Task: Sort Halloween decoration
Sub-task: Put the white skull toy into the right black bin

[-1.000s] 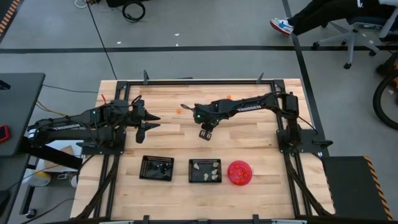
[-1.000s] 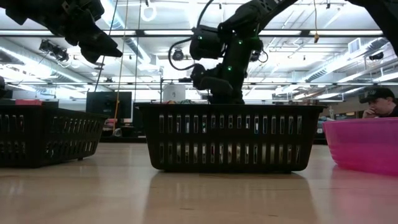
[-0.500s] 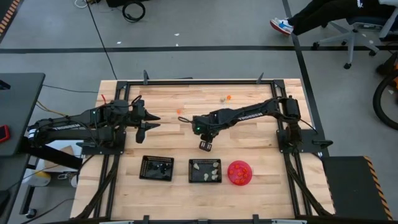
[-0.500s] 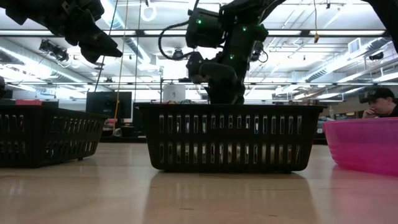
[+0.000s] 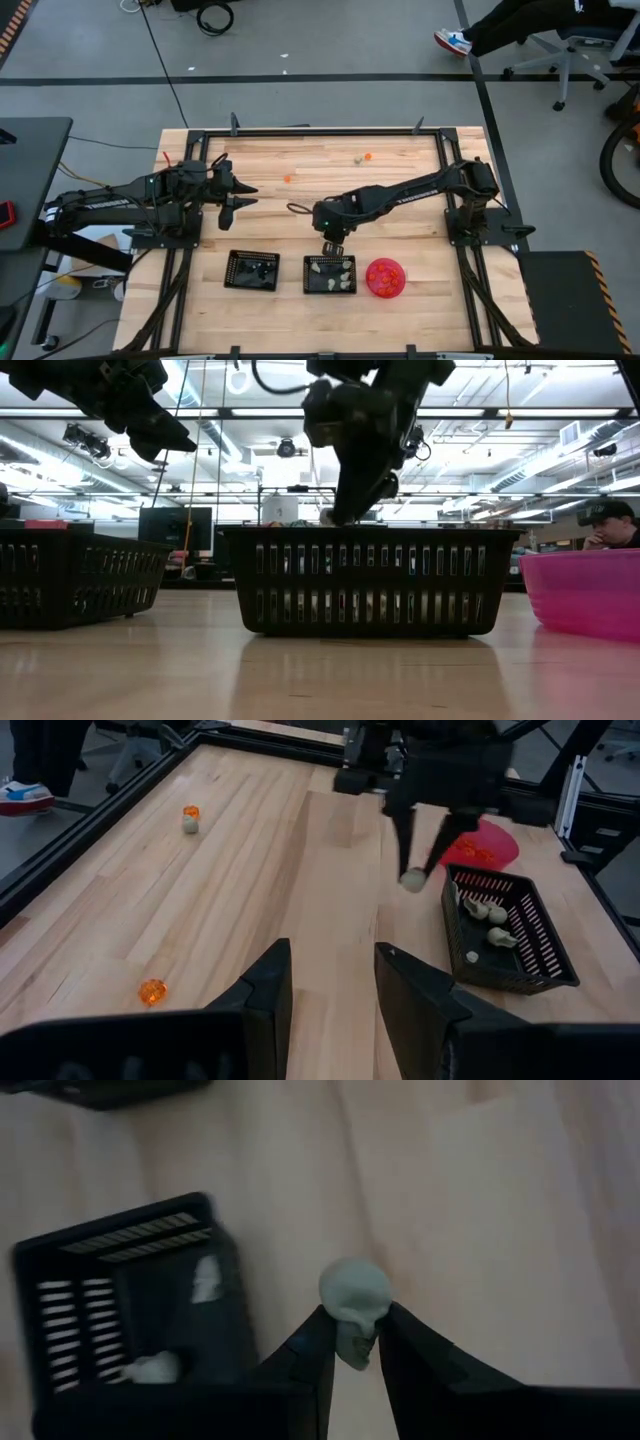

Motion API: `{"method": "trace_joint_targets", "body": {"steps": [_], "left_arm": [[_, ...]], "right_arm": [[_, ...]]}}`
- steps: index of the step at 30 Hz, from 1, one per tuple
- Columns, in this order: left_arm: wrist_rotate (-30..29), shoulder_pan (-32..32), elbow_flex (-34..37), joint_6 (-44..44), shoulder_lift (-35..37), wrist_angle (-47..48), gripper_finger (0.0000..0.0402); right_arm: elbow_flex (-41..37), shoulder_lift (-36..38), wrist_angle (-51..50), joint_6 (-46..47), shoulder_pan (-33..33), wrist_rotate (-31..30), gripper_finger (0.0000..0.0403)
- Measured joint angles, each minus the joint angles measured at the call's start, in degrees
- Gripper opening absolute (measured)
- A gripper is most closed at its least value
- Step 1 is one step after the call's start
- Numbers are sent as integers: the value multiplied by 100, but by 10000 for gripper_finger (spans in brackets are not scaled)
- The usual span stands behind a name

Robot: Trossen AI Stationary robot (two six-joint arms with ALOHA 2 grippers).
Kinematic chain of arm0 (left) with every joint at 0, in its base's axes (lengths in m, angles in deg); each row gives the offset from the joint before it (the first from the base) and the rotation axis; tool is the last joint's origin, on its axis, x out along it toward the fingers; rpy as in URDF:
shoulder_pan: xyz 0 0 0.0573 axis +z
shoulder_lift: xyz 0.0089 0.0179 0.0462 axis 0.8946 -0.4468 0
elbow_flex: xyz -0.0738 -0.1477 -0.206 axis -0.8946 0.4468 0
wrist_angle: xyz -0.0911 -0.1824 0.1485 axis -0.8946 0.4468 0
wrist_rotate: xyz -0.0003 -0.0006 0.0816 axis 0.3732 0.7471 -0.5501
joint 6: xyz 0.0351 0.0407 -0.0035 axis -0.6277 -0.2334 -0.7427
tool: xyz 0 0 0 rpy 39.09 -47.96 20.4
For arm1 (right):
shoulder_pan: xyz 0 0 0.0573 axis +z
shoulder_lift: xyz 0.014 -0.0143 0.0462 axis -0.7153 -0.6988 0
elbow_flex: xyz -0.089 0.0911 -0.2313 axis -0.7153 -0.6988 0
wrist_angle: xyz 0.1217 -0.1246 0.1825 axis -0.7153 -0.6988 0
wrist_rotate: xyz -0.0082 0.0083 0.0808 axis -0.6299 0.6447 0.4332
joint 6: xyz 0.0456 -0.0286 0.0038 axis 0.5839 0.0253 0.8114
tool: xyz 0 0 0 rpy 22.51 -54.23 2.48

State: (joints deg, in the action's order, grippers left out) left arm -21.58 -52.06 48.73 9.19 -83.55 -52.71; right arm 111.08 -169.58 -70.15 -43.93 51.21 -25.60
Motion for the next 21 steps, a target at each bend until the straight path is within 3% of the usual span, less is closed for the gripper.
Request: {"method": "trace_joint_targets", "body": {"steps": [21], "left_arm": [[0,-2,0,0,0,0,116]], "right_arm": [[0,39,418,528,952,287,80]]}}
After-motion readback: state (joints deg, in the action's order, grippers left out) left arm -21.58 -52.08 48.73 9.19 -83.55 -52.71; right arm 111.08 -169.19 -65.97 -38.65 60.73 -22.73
